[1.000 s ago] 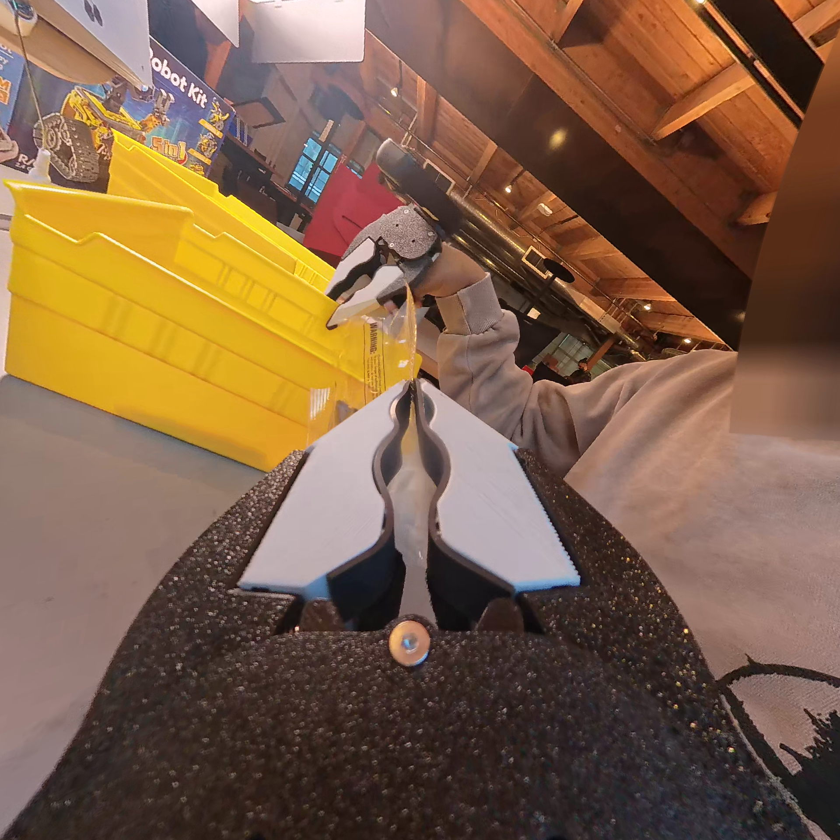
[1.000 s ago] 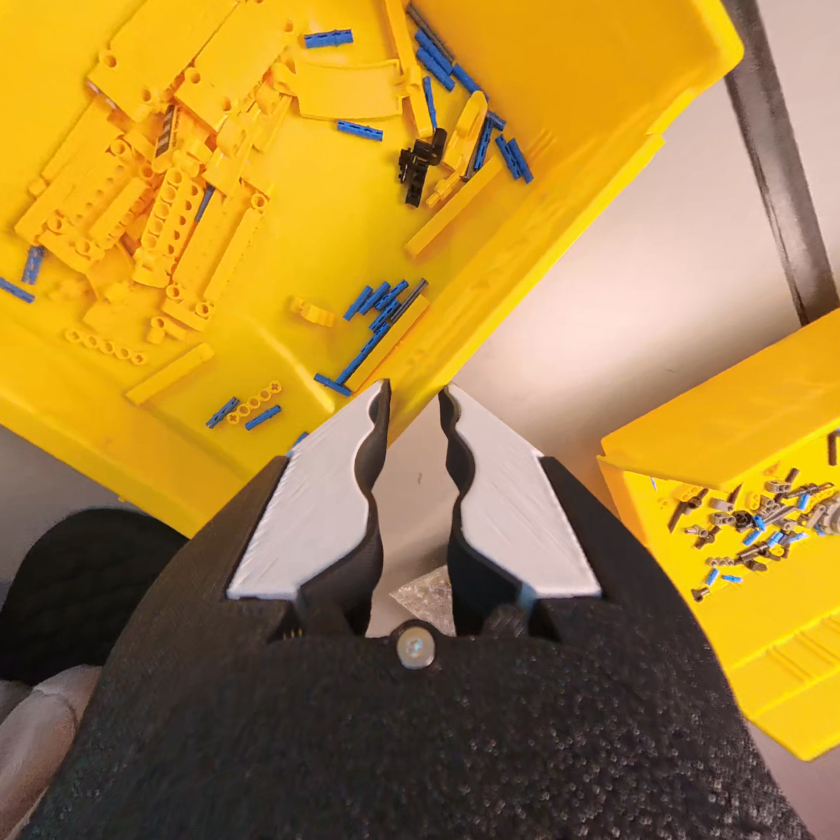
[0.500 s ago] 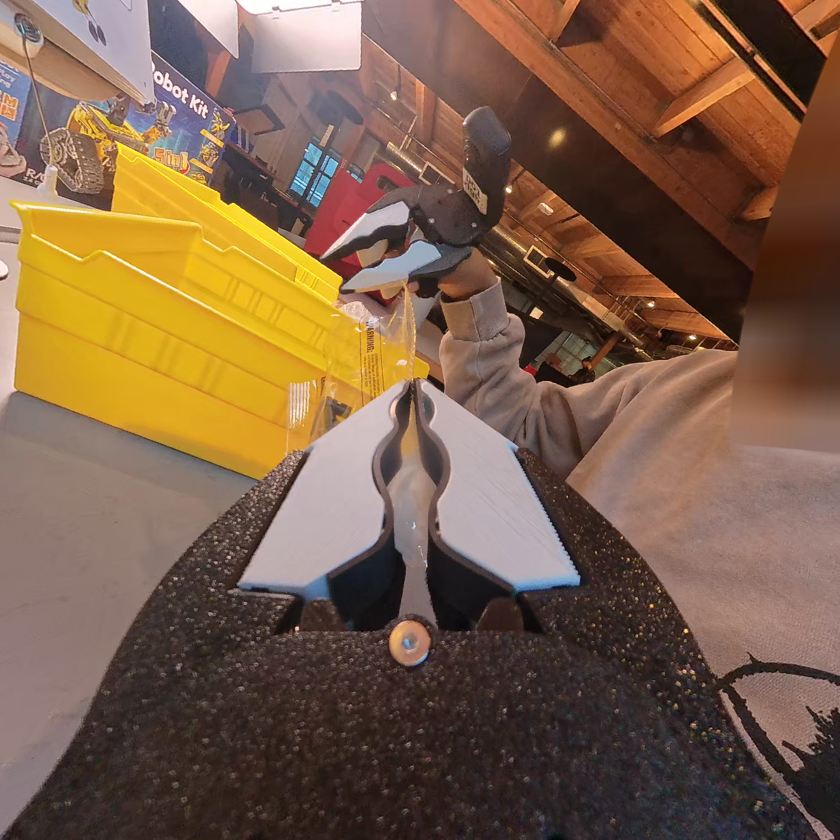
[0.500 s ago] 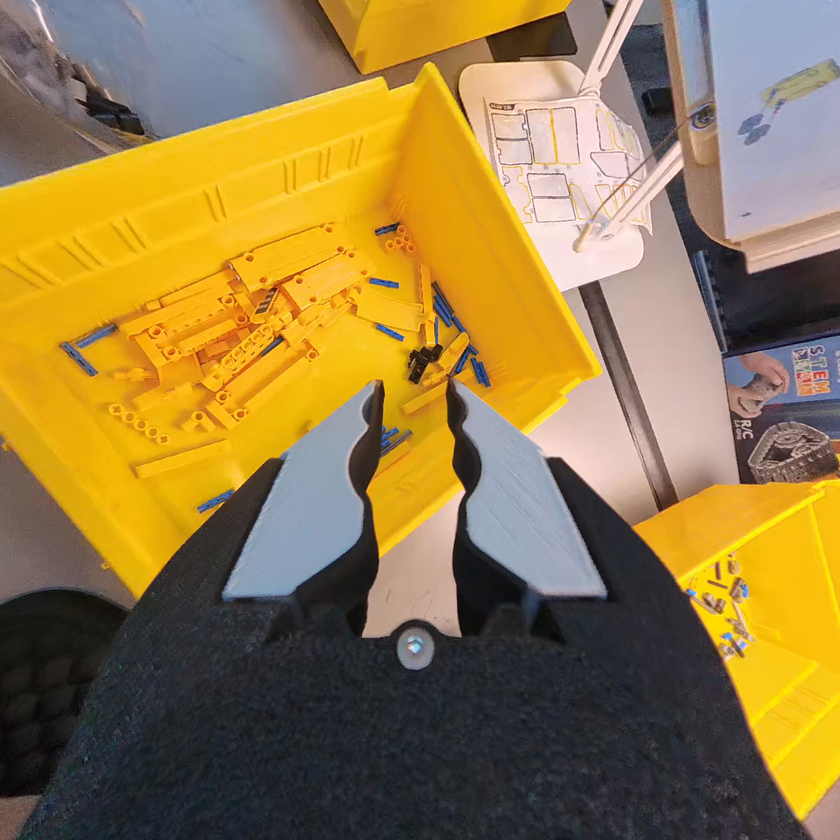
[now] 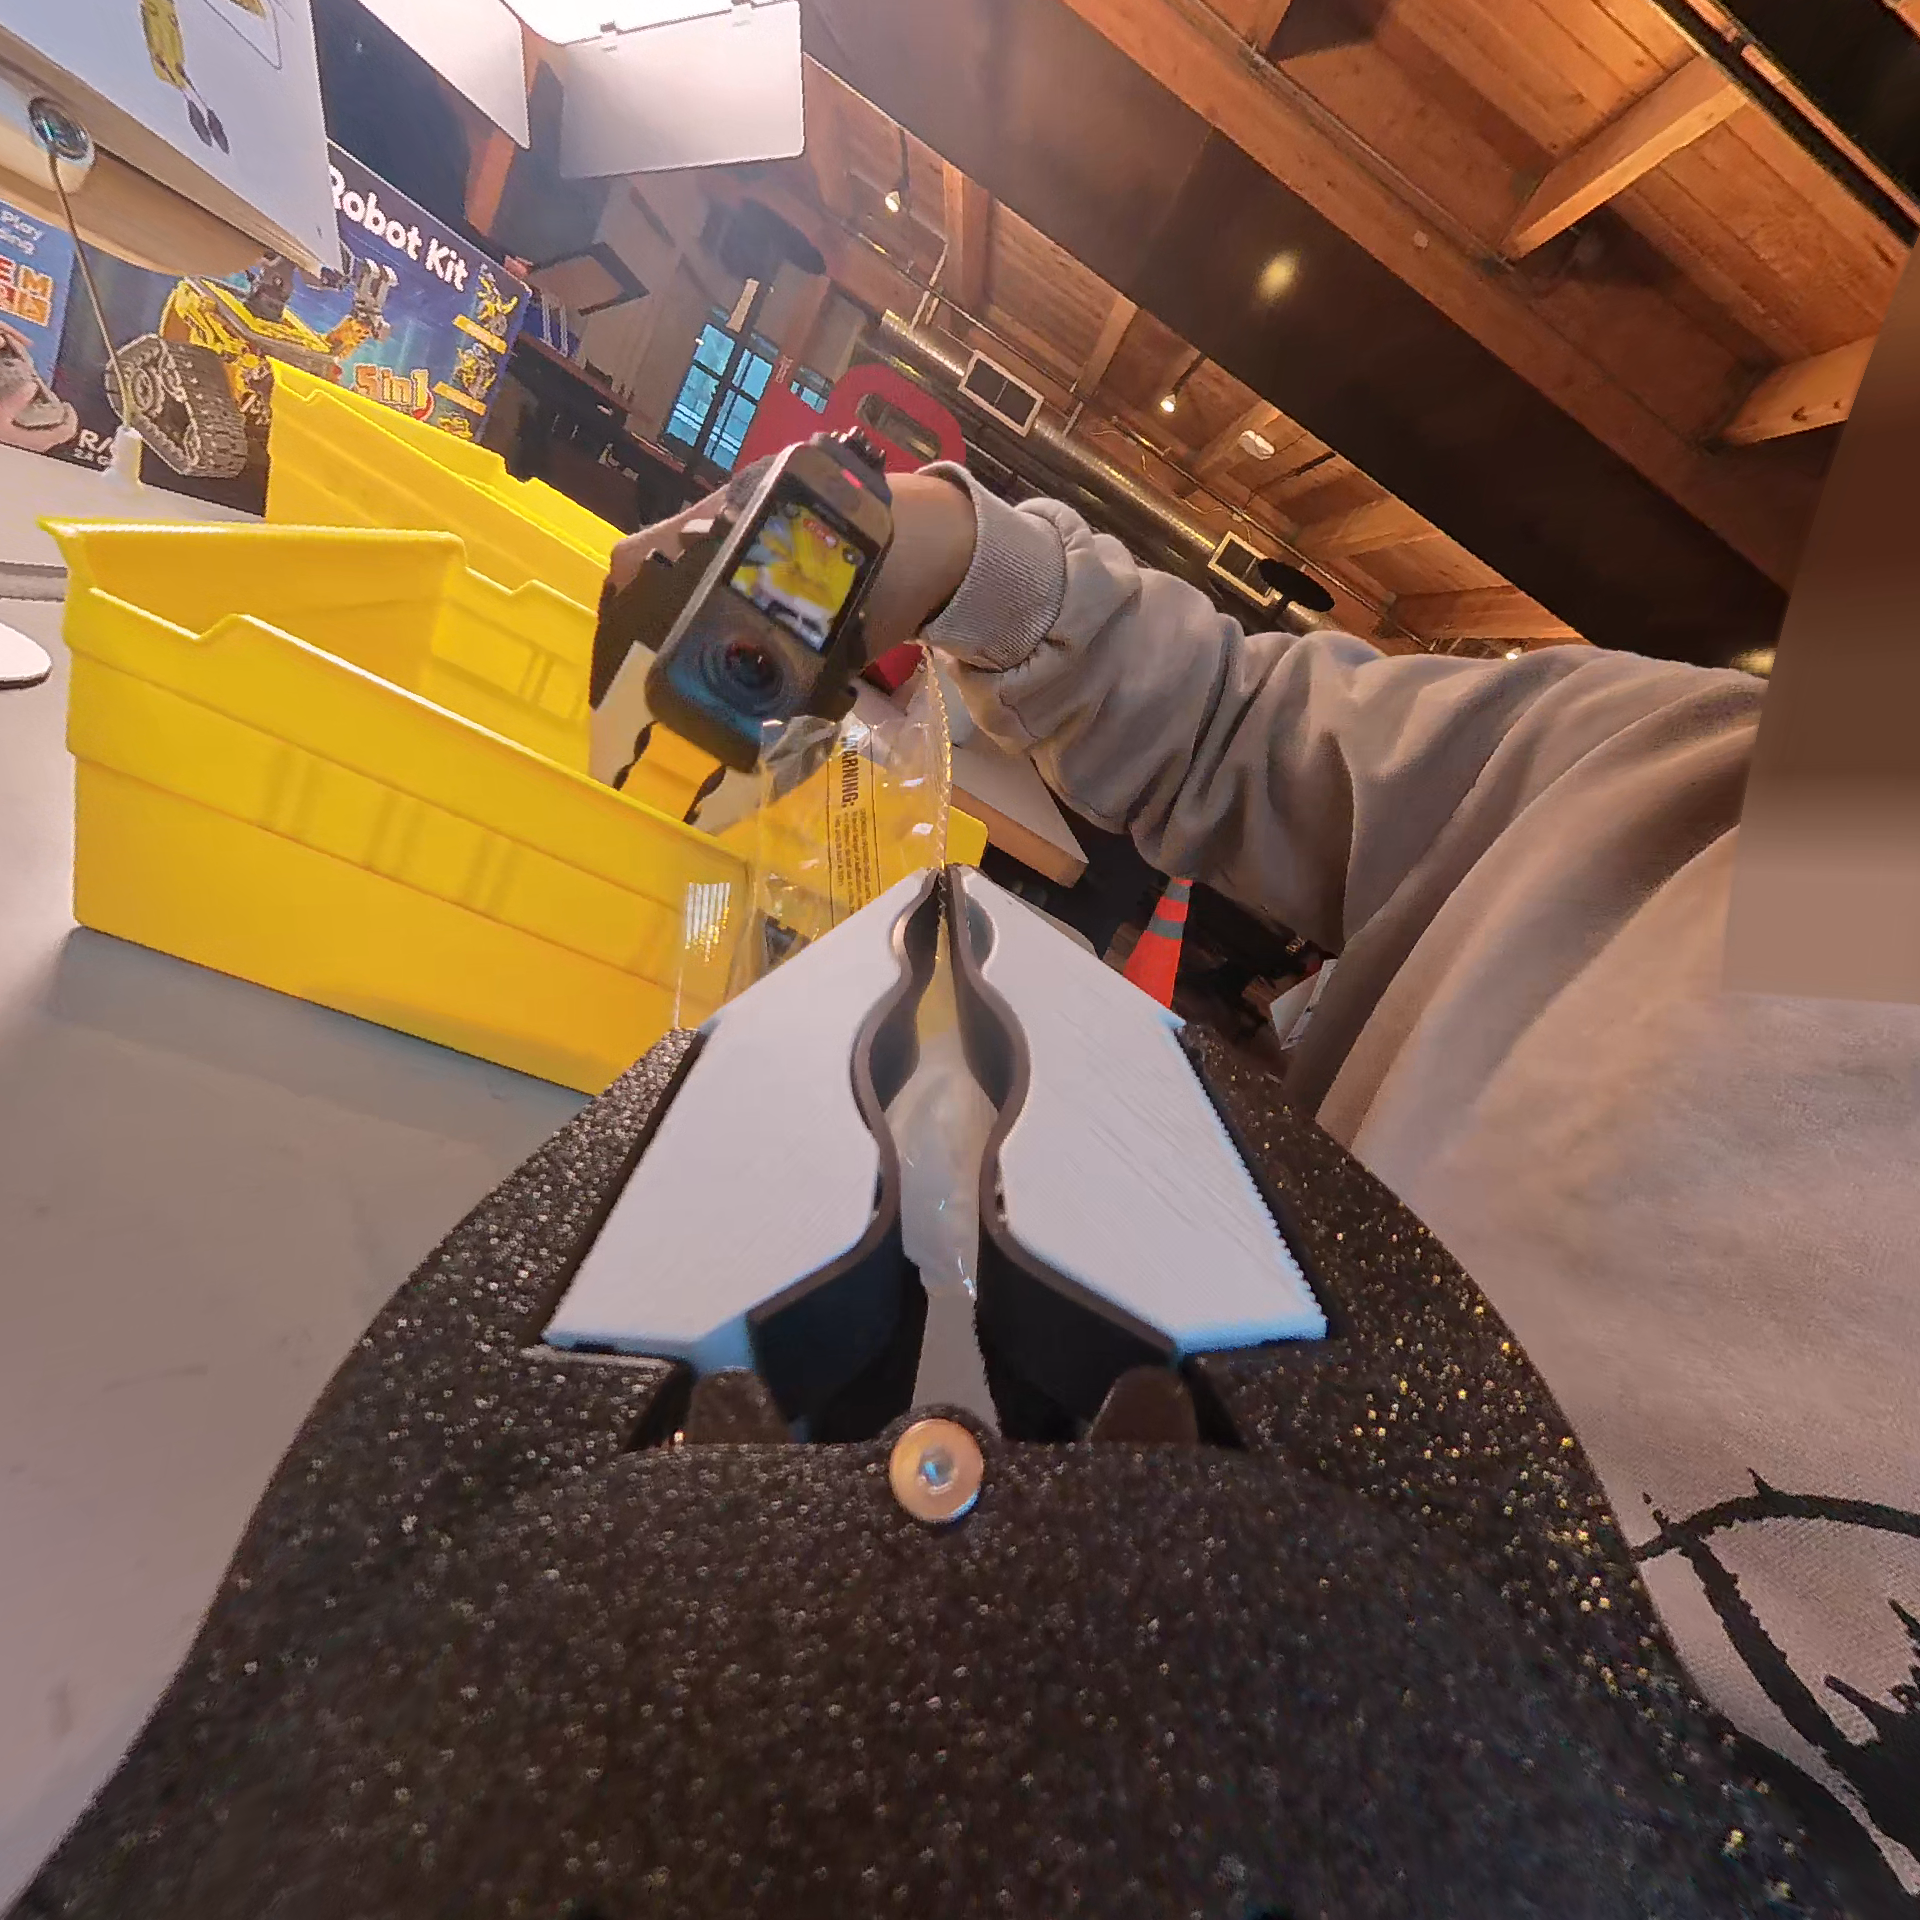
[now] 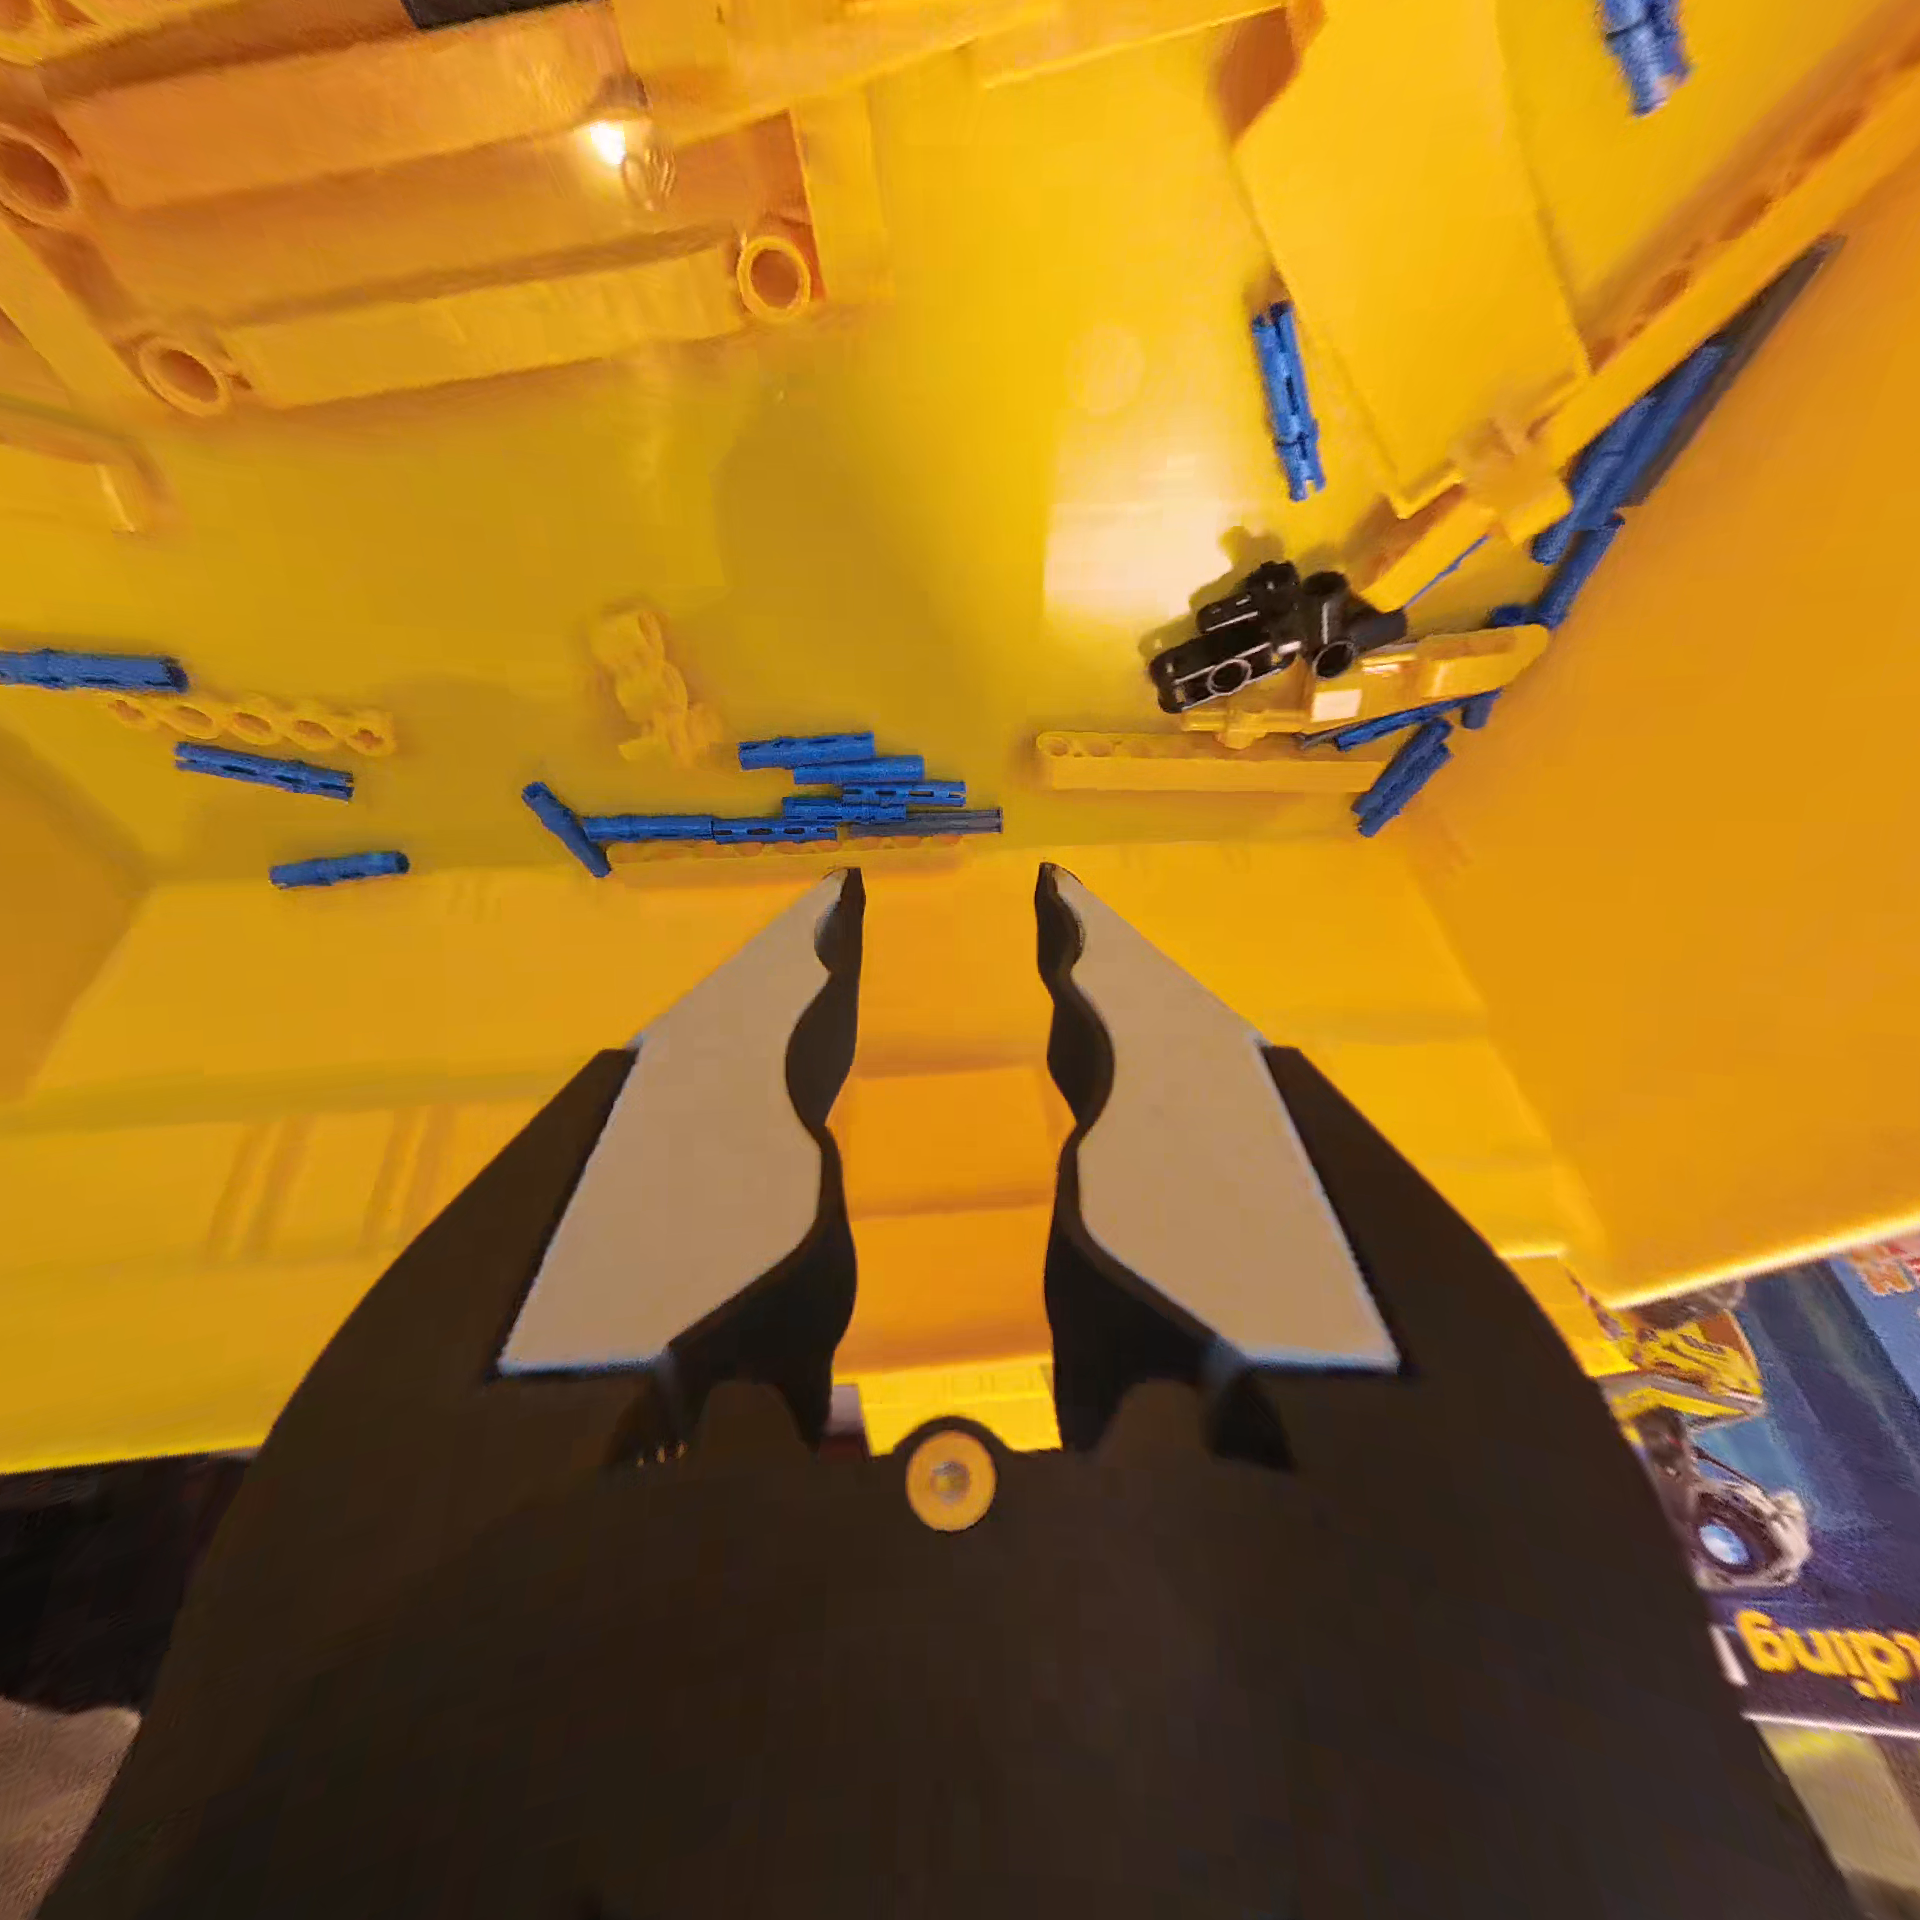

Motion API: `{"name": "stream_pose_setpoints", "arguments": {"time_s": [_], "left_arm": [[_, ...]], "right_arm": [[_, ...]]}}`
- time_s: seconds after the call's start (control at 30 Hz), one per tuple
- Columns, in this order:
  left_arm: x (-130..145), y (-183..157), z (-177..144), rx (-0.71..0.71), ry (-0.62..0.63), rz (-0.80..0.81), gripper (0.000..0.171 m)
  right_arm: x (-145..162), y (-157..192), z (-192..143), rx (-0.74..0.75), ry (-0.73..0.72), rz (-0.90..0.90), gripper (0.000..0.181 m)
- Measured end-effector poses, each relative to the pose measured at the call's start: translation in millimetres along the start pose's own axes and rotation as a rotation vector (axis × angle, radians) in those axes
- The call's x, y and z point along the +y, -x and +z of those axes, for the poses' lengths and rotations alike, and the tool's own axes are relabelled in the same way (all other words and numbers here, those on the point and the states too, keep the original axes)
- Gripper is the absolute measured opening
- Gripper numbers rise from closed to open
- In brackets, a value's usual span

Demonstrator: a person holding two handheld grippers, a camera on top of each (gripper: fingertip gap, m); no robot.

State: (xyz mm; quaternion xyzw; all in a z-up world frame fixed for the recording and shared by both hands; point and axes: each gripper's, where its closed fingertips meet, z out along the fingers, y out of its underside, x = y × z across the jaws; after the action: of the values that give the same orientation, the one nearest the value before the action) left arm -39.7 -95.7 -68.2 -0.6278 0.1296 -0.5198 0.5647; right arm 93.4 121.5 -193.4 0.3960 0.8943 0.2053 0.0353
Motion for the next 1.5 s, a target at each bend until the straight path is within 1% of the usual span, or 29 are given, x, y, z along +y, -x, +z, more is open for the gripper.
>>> {"name": "stream_pose_setpoints", "arguments": {"time_s": [0.13,0.17,0.23,0.3,0.33,0.4,0.47,0.5,0.53,0.67,0.77,0.83,0.9,0.97,1.07,1.2,1.27,1.33,1.37,1.5], "left_arm": [[-0.6,-1.7,-1.1,0.006,0.0,0.003,0.0],[-0.3,-2.3,-1.1,0.008,0.003,0.006,0.0],[0.5,-3.4,-1.1,0.012,0.01,0.012,0.0],[0.4,-4.4,-1.6,0.019,0.016,0.015,0.0],[0.3,-4.5,-2.0,0.02,0.018,0.017,0.0],[-0.5,-4.8,-3.5,0.022,0.019,0.023,0.0],[-2.1,-5.4,-5.2,0.024,0.016,0.027,0.0],[-2.7,-5.6,-5.8,0.026,0.015,0.029,0.0],[-3.0,-5.6,-6.2,0.026,0.015,0.031,0.0],[-1.7,-5.2,-5.9,0.029,0.023,0.031,0.0],[-0.3,-6.0,-5.1,0.03,0.03,0.035,0.0],[-0.1,-6.5,-4.9,0.029,0.032,0.039,0.0],[0.2,-6.3,-5.0,0.028,0.034,0.039,0.0],[0.2,-6.0,-5.1,0.027,0.034,0.039,0.0],[0.1,-6.0,-5.3,0.027,0.035,0.041,0.0],[1.0,-6.0,-5.0,0.029,0.039,0.041,0.0],[2.4,-5.8,-4.4,0.03,0.046,0.041,0.0],[3.9,-5.8,-3.6,0.032,0.053,0.04,0.0],[4.4,-6.0,-3.3,0.032,0.056,0.04,0.0],[4.3,-6.5,-3.5,0.028,0.058,0.05,0.0]], "right_arm": [[-0.7,3.1,10.4,-0.051,0.087,-0.055,0.031],[-0.7,2.7,10.3,-0.053,0.094,-0.062,0.033],[-0.4,7.1,10.6,-0.089,0.096,-0.066,0.028],[-5.1,13.2,8.8,-0.135,0.053,-0.058,0.025],[-12.1,20.3,7.1,-0.186,-0.004,-0.045,0.022],[-14.2,19.7,4.4,-0.195,-0.049,-0.023,0.02],[-21.1,20.1,-5.0,-0.217,-0.144,0.012,0.019],[-23.0,18.2,-10.4,-0.214,-0.185,0.029,0.017],[-19.5,14.5,-13.4,-0.195,-0.187,0.037,0.017],[-0.1,11.5,-7.7,-0.127,-0.087,-0.008,0.016],[0.1,20.9,1.3,-0.119,-0.022,-0.06,0.017],[-2.1,20.2,4.2,-0.085,0.002,-0.092,0.016],[0.2,20.8,5.4,-0.083,0.025,-0.105,0.016],[-1.6,21.4,4.6,-0.092,0.001,-0.095,0.015],[-18.8,29.3,-3.2,-0.145,-0.141,-0.05,0.014],[-21.9,21.7,-14.1,-0.08,-0.219,-0.036,0.015],[-12.3,16.1,-13.5,-0.038,-0.186,-0.047,0.015],[-3.4,14.5,-6.6,-0.01,-0.113,-0.075,0.017],[-2.6,13.6,-2.7,0.011,-0.086,-0.097,0.017],[-9.2,15.8,0.8,0.04,-0.081,-0.152,0.019]]}}
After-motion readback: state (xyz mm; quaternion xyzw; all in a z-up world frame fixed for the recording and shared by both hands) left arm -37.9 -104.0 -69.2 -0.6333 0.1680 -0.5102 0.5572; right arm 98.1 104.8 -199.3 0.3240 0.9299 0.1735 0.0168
